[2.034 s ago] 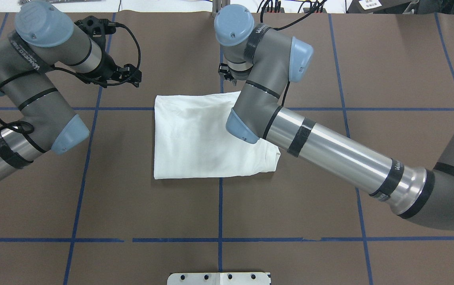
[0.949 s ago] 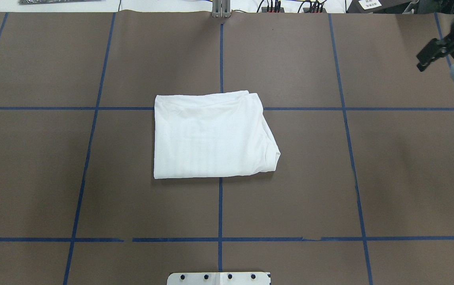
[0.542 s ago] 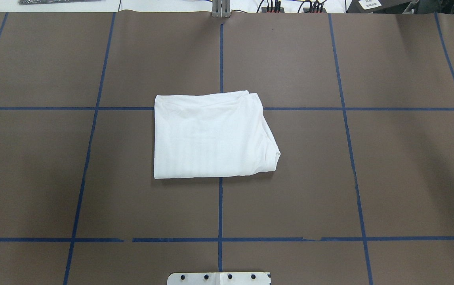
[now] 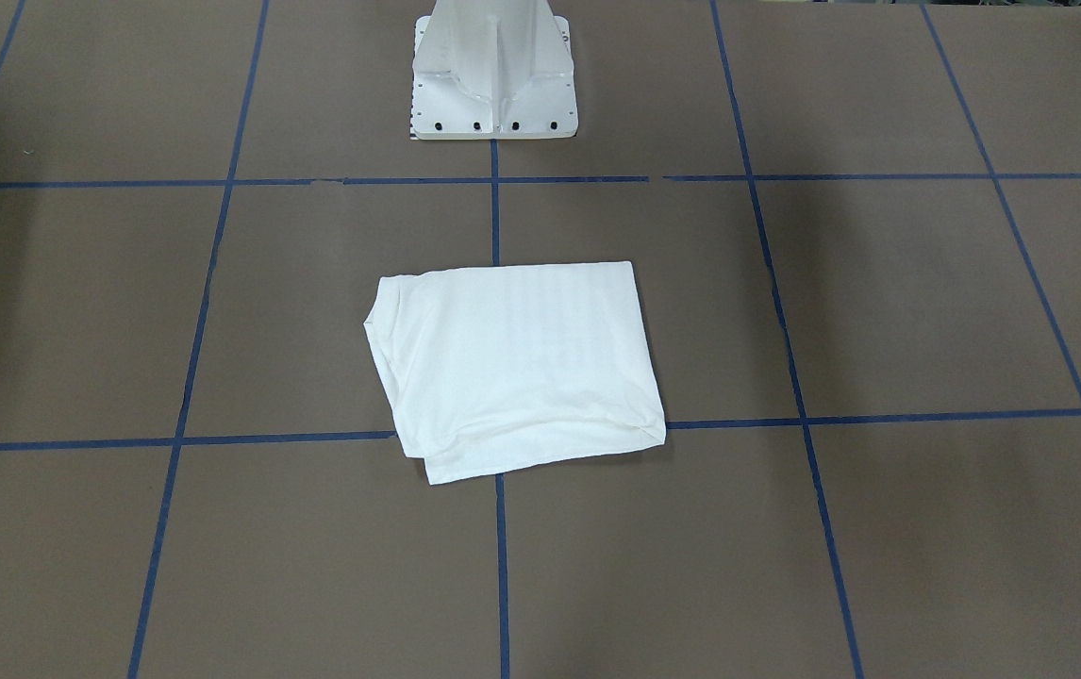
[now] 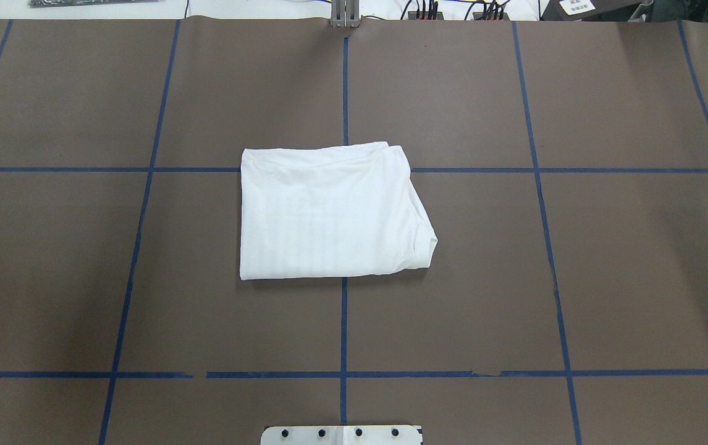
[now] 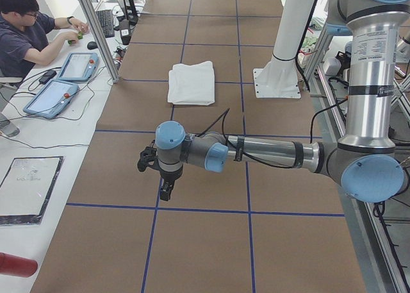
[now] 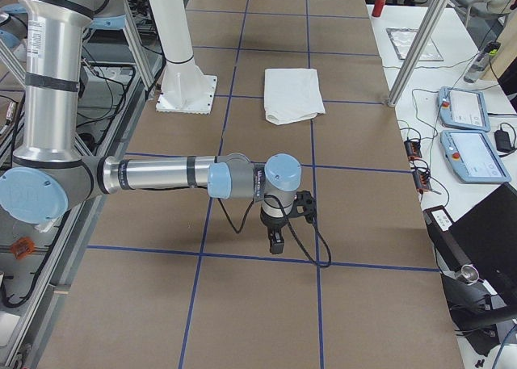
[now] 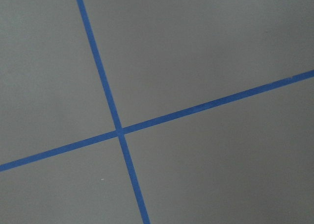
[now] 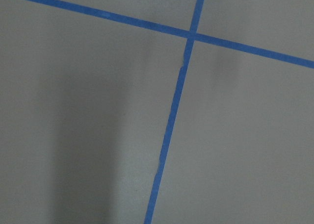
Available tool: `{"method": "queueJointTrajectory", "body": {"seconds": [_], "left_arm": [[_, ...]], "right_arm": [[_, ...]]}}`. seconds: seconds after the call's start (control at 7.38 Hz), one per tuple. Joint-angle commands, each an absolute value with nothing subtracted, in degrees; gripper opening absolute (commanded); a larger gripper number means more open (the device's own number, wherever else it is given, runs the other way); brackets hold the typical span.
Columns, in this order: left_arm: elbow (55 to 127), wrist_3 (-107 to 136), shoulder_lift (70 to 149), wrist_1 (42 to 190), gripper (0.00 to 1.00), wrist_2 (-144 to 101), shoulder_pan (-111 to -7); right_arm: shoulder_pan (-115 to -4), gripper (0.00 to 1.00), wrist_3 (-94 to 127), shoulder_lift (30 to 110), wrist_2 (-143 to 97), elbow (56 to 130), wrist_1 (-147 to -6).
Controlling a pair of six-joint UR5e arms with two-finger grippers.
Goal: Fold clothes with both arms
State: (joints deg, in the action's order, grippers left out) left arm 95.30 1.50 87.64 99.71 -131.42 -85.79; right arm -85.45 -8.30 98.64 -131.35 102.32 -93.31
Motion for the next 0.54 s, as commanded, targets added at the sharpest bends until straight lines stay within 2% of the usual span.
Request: {"method": "queueJointTrajectory", "body": {"seconds": [0.0, 0.14, 0.41], "left_arm": [[95.3, -6.1, 86.5, 93.8, 1.00, -131.5, -90.2], [95.0, -11.2, 86.7, 86.6, 1.00, -131.3, -93.7], [95.5, -11.3, 86.3, 84.3, 1.00, -131.4, -94.4]], "right_arm": [[-85.6, 1.00, -7.0, 99.1, -131.7, 102.2, -93.0], [-85.6, 1.00, -7.0, 99.1, -131.7, 102.2, -93.0], [-85.6, 1.00, -7.4, 99.1, -131.7, 102.3, -92.9]]}}
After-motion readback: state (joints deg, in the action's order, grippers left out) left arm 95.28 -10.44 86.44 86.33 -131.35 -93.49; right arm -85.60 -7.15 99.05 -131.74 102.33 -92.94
